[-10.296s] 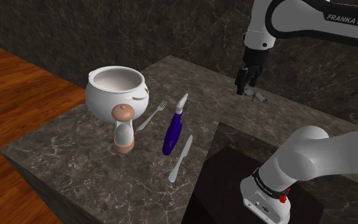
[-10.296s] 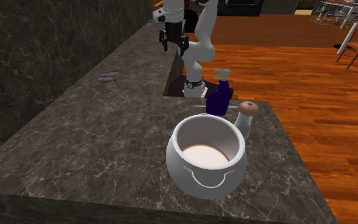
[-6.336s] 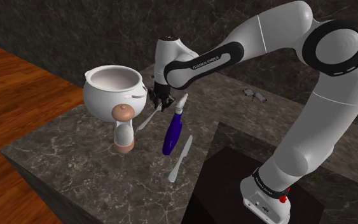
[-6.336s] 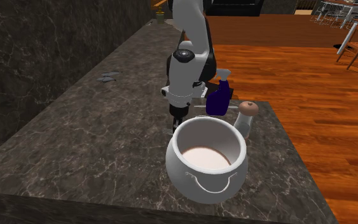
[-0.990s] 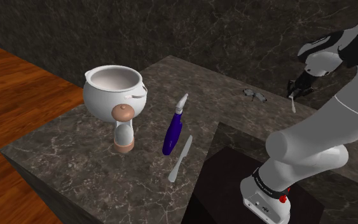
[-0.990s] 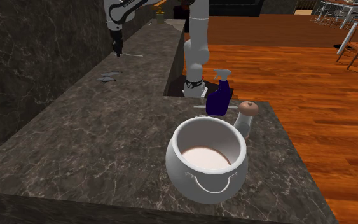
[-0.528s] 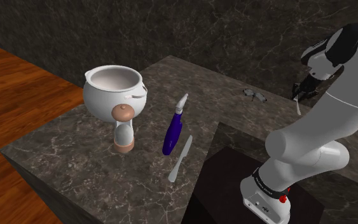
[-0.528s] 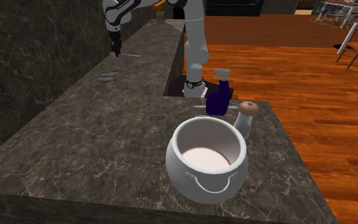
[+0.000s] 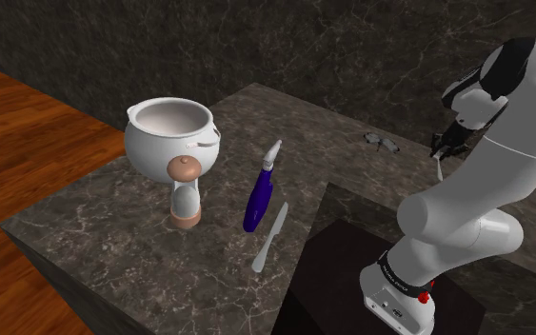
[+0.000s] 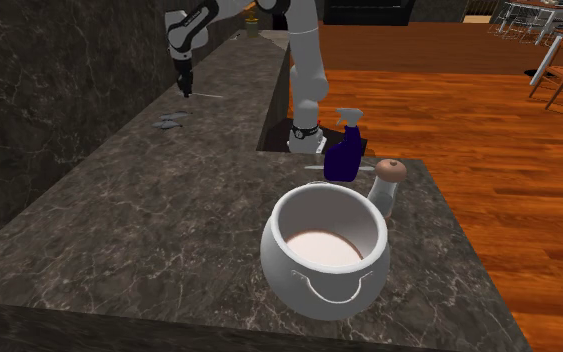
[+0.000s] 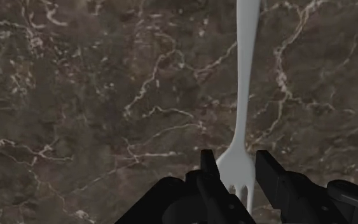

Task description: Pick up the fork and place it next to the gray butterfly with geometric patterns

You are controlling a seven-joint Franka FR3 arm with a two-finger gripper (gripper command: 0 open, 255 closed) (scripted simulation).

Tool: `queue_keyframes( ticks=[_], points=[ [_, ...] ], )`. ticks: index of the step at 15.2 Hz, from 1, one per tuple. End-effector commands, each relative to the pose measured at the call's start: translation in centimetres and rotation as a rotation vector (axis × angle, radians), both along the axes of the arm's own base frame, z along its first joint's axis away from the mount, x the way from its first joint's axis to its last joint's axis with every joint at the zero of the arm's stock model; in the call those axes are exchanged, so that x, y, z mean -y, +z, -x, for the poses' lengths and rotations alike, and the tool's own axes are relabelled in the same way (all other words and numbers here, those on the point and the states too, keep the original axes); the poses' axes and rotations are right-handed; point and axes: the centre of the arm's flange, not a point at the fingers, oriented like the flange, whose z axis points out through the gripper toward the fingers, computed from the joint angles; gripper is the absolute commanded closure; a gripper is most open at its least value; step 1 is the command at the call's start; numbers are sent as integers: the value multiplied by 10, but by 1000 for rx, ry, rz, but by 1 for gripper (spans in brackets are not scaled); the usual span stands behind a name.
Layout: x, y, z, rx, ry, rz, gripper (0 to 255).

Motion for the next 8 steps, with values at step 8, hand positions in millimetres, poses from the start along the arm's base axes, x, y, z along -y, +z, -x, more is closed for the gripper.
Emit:
queue_keyframes(
  ticks=[8],
  points=[
    [1,-39,0,0,0,1,255]
  ],
)
